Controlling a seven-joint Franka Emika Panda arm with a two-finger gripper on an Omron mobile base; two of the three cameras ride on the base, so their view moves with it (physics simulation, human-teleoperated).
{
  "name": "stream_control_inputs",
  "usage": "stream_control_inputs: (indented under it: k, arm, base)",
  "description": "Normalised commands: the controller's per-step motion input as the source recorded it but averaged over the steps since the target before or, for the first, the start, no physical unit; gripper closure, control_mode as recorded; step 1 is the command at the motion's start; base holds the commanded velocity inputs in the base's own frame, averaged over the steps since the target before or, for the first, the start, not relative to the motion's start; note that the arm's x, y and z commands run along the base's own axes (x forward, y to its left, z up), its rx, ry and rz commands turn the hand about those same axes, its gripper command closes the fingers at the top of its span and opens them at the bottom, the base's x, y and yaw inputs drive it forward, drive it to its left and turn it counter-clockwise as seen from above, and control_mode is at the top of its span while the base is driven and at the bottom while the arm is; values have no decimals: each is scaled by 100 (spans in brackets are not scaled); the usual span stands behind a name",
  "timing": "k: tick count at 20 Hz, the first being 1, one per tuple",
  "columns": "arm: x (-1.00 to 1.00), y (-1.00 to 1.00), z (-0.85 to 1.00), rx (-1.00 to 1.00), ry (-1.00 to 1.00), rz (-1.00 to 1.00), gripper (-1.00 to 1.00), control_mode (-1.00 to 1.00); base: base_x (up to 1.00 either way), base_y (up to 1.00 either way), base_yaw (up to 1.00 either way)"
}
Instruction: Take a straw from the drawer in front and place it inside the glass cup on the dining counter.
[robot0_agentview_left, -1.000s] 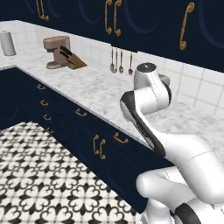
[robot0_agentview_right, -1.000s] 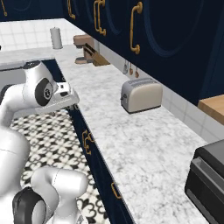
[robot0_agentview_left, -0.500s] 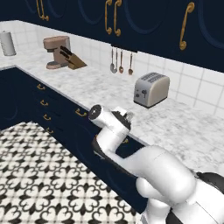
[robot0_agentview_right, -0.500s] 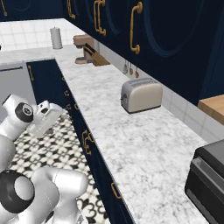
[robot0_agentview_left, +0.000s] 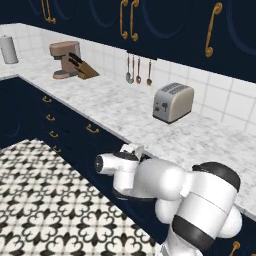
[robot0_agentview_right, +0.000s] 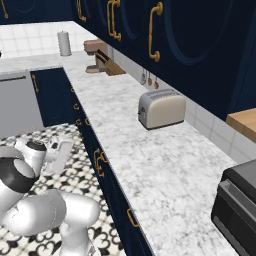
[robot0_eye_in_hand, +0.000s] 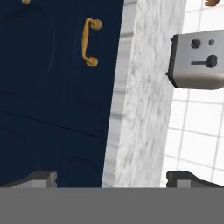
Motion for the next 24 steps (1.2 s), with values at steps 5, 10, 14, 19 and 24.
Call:
stream_control_inputs:
  k: [5,10,14,19,24]
  arm:
    - [45,0,-57,-25,-6,0,-100,-100]
    - [30,0,-38,-20,-22,0,-100,-100]
    - [56,0,-33,-6,-19,0,-100,-100]
    - [56,0,-22,0,-10,-4,-100,-100]
    - [38,0,-32,-2,-5,-12,-100,-100]
  base:
    - [0,0,0]
    - [0,0,0]
    - [0,0,0]
    - [0,0,0]
    - [0,0,0]
